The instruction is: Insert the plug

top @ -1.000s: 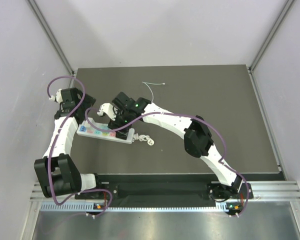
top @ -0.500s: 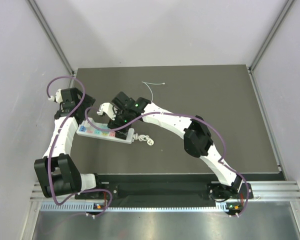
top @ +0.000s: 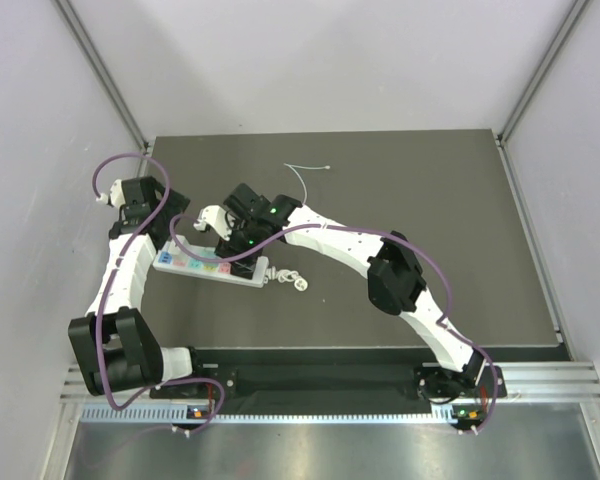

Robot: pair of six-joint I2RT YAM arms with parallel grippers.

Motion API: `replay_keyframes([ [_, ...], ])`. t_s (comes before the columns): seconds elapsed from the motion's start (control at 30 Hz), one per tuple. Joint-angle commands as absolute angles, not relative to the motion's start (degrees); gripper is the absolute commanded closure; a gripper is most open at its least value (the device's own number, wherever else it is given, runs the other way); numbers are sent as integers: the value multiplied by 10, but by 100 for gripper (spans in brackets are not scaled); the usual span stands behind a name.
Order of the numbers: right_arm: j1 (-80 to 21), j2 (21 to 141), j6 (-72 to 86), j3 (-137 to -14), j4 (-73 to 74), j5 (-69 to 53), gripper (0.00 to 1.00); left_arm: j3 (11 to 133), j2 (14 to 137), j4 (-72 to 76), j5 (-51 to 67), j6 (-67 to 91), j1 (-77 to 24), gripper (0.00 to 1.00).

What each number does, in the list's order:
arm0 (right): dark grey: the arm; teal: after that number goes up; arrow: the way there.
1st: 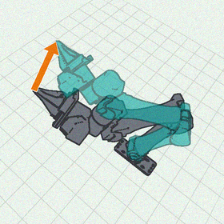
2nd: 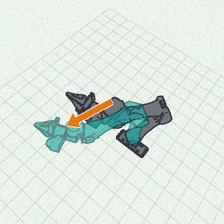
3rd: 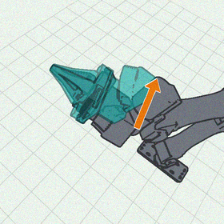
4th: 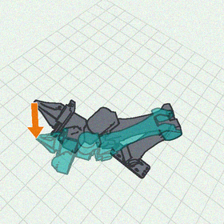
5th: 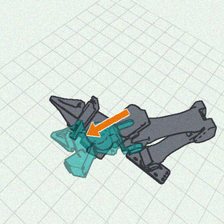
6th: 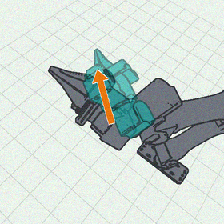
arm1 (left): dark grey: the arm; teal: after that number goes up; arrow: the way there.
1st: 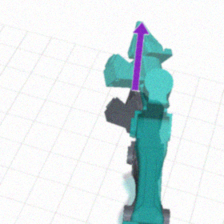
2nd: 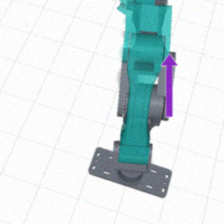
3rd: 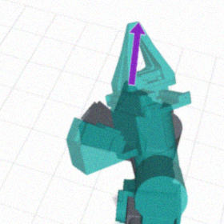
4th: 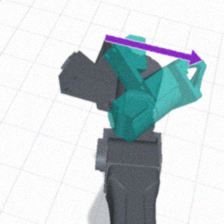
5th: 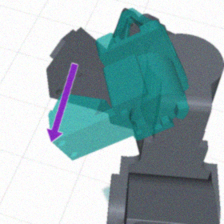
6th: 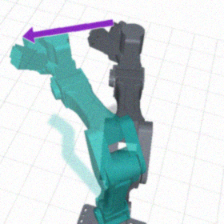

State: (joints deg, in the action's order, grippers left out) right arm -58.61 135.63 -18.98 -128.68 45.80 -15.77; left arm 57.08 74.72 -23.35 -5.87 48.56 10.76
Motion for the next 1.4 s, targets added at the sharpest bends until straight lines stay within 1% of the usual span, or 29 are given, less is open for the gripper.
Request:
replay_keyframes([
  [0.0, -584, 1344, -199, -1316, 423, -172, 100, 566, 731, -213, -65, 492, 112, 2],
  [0.23, -584, 1358, -200, -1314, 429, -173, 100, 565, 729, -213, -69, 491, 112, 2],
  [1.37, -587, 1310, -206, -1313, 454, -157, 100, 567, 731, -211, -65, 485, 112, 2],
])
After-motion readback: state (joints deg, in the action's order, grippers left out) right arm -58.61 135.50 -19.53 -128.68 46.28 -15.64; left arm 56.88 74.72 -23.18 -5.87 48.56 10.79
